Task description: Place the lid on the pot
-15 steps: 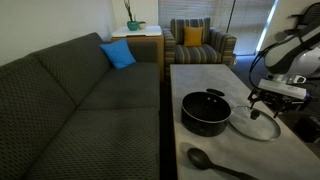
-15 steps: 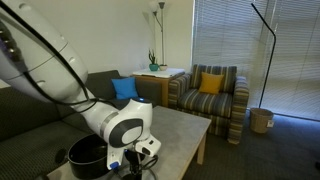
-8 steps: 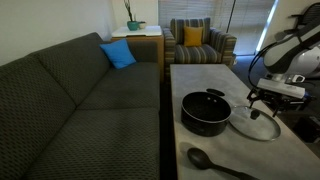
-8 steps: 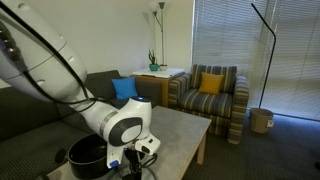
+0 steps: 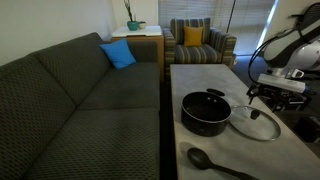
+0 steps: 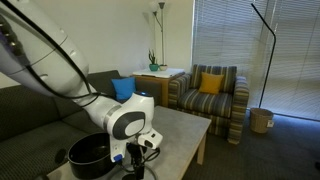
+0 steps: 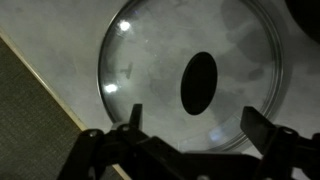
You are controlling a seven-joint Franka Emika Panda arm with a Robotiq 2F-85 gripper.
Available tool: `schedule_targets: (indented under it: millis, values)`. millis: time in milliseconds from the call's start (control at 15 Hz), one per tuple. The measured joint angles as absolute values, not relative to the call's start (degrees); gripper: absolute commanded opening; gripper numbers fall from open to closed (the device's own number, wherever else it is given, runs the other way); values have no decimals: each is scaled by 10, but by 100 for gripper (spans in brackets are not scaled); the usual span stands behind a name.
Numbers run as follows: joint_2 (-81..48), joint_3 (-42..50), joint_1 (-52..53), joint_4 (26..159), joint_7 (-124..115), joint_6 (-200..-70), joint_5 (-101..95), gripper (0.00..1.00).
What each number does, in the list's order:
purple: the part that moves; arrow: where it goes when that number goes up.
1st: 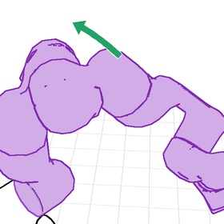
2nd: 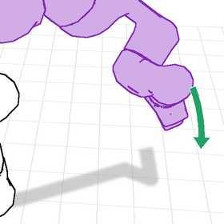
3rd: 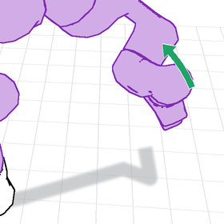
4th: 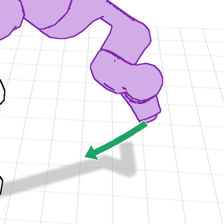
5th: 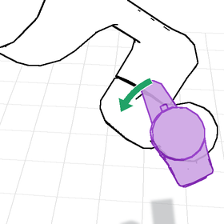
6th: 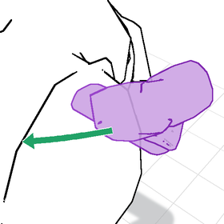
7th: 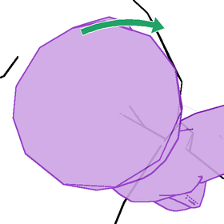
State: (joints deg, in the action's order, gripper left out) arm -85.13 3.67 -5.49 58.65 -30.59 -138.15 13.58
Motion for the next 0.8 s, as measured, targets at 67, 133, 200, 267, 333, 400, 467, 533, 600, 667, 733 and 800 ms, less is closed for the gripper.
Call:
schedule_targets:
  millis: [67,133,200,267,333,400,467,533,600,667,733,800]
  values:
    - [-851,35,-58,585,-299,-1369,136,100]
    - [-850,32,-62,585,-290,-1358,136,100]
    - [-850,28,-66,584,-281,-1346,137,100]
    - [-850,23,-71,584,-271,-1336,137,100]
    - [-849,18,-74,584,-261,-1324,137,100]
    - [-849,15,-76,584,-253,-1314,137,100]
    - [-849,14,-77,584,-246,-1304,137,100]
    - [-849,13,-77,584,-241,-1298,137,100]
    - [-849,12,-78,584,-239,-1297,137,100]
    - [-849,12,-78,584,-238,-1296,137,100]
    - [-849,12,-78,584,-238,-1296,137,100]
    - [-849,13,-75,584,-241,-1300,136,100]
